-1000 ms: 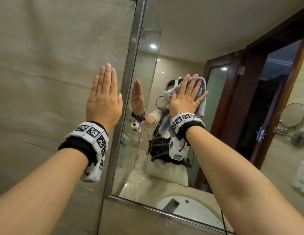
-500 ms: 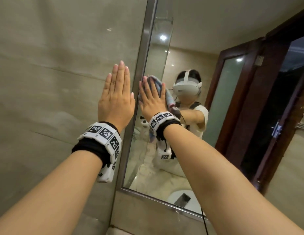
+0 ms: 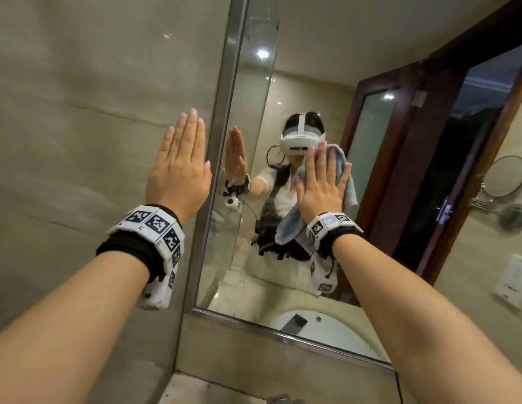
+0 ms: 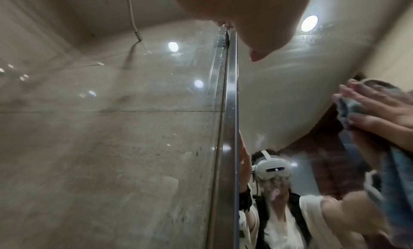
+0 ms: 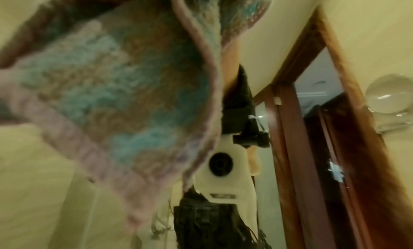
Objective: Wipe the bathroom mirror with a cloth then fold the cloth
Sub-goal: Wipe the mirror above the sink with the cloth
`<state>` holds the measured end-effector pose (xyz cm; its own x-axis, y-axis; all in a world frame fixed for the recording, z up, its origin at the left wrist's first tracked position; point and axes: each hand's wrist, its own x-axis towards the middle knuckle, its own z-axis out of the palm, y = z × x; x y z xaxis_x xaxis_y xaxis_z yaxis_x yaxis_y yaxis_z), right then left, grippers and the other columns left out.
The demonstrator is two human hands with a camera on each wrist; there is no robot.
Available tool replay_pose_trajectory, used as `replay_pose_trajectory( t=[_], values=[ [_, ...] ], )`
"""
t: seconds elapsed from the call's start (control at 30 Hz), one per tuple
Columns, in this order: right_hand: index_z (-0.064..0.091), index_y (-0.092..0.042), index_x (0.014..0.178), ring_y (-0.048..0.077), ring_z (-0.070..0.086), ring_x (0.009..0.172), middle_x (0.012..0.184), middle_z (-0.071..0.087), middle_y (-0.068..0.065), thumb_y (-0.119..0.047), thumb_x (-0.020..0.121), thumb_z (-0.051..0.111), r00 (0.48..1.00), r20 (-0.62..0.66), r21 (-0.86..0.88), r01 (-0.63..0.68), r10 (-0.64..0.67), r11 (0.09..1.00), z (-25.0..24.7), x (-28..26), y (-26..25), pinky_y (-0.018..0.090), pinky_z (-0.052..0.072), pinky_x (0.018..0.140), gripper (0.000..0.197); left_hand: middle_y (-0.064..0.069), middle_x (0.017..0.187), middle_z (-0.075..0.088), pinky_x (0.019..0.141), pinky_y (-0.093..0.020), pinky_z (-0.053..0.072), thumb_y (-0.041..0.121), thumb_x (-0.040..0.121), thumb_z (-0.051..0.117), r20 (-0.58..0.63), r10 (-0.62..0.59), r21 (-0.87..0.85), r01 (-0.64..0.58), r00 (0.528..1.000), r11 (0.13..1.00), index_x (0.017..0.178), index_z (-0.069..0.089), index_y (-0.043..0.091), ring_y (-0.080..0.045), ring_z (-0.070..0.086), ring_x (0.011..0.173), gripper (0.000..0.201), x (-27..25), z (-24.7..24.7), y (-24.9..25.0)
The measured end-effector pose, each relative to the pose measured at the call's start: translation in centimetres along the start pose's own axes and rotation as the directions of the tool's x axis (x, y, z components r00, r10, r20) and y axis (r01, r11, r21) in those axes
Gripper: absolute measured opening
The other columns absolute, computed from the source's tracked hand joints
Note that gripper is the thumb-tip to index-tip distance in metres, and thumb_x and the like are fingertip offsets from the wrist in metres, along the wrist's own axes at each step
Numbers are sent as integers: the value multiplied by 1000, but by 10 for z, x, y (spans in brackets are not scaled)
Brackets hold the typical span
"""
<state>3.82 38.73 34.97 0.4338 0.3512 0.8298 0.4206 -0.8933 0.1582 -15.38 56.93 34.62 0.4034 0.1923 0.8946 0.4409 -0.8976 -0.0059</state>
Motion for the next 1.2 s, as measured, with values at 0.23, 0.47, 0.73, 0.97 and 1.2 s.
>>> replay_pose_trajectory(
  t=[0.23, 0.47, 0.73, 0.97, 1.2],
  values=[
    [7, -10, 150, 30, 6, 145, 157, 8, 13, -42, 95, 28, 981, -28, 60, -188, 190, 980, 12, -19, -11, 48, -21, 109, 66, -16, 156, 0, 118, -36, 1, 25, 97, 32, 18, -31, -25, 31, 999, 999, 147, 2, 0, -25, -1, 145, 63, -11, 4, 1],
    [6, -7, 149, 35, 5, 145, 156, 7, 18, -44, 95, 28, 971, -32, 58, -233, 235, 971, 18, -14, -31, 58, -5, 111, 69, -15, 156, -1, 118, -34, -1, 23, 96, 30, -2, -77, -47, 77, 997, 996, 147, 1, 1, -23, -1, 145, 63, -23, 11, 4],
    [-12, -13, 148, 27, -14, 144, 157, -15, 9, -40, 99, 25, 917, 132, 36, 374, -375, 927, 19, 1, -104, 56, -19, 107, 67, -14, 156, -2, 117, -32, -4, 23, 97, 29, 4, -123, -17, 123, 992, 992, 147, -1, 1, -23, -2, 145, 63, -45, 21, 8],
    [-1, -10, 150, 29, -3, 146, 158, -4, 11, -36, 97, 33, 854, 154, -13, 504, -496, 864, 39, -16, -133, 55, -14, 107, 67, -14, 156, 3, 117, -33, -1, 23, 95, 35, 18, -130, 21, 130, 991, 991, 147, 2, 0, -23, 3, 145, 66, -57, 29, 8],
    [4, -14, 150, 27, 1, 146, 158, 3, 8, -37, 97, 29, 792, 149, -30, 602, -592, 798, 37, -17, -99, 53, -14, 110, 63, -16, 156, 2, 117, -33, -3, 22, 96, 35, 56, -129, 85, 124, 990, 989, 147, -1, 0, -25, 2, 145, 67, -67, 31, 8]
  ],
)
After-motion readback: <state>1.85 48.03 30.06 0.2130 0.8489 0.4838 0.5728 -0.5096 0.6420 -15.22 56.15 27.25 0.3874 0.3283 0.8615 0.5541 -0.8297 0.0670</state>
